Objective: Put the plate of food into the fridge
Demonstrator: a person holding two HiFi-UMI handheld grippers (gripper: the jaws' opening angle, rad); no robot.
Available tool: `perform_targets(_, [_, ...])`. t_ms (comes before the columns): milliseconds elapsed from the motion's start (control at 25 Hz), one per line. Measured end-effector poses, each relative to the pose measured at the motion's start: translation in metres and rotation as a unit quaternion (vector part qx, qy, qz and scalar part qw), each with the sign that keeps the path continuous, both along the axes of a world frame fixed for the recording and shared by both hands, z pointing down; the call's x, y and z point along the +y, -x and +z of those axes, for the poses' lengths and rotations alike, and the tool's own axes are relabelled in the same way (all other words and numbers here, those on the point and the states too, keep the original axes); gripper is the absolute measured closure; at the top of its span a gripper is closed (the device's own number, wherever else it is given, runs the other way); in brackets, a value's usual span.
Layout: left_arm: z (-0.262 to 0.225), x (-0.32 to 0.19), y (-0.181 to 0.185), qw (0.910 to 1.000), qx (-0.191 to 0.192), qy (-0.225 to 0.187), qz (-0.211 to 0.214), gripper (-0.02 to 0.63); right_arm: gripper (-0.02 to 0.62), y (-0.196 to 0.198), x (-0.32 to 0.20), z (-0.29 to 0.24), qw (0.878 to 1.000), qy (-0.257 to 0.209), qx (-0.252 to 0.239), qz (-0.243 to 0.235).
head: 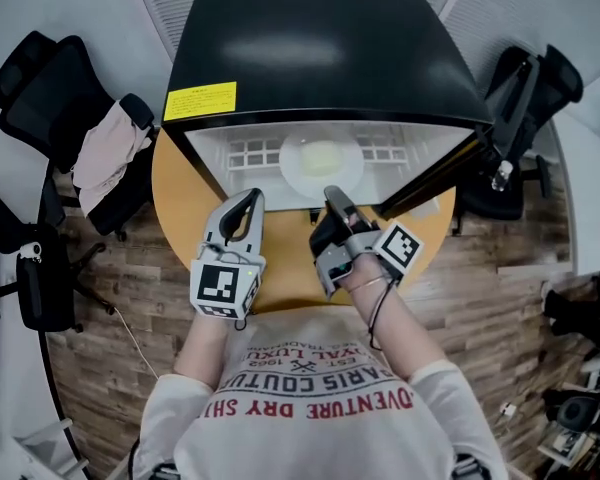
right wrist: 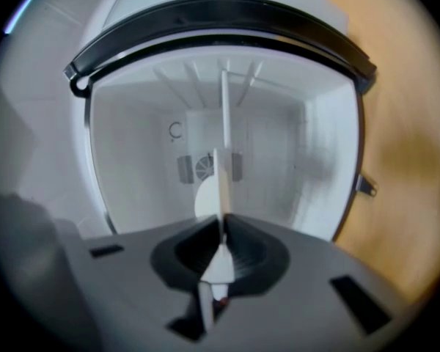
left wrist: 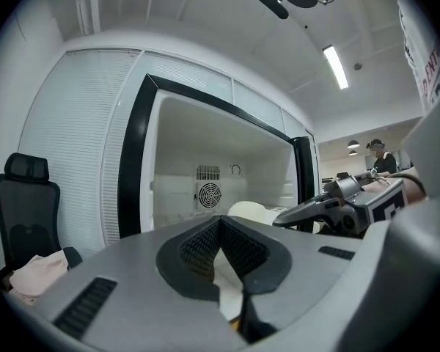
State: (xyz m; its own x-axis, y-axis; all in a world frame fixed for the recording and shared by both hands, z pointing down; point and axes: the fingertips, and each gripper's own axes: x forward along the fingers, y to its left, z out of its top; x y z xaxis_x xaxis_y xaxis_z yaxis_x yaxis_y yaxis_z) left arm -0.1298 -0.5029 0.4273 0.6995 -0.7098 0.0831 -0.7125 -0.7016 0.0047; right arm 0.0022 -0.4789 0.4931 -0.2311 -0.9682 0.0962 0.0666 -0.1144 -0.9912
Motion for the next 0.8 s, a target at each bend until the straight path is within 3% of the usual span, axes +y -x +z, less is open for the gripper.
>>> perform_targets(480, [0.01,-0.028,-0.001,0.9997,0.004,0.011,0.022,0.573,0.535,-0.009,-0.037,-0.001,0.999,-0.006,0.033,0.036])
perform_targets(800, [0.016,-0.027,-0.008,0.9993,0.002,0.019,0.034,0.572,0.42,-0.012,-0.039,0.012,0.998,0.009,0.049,0.037])
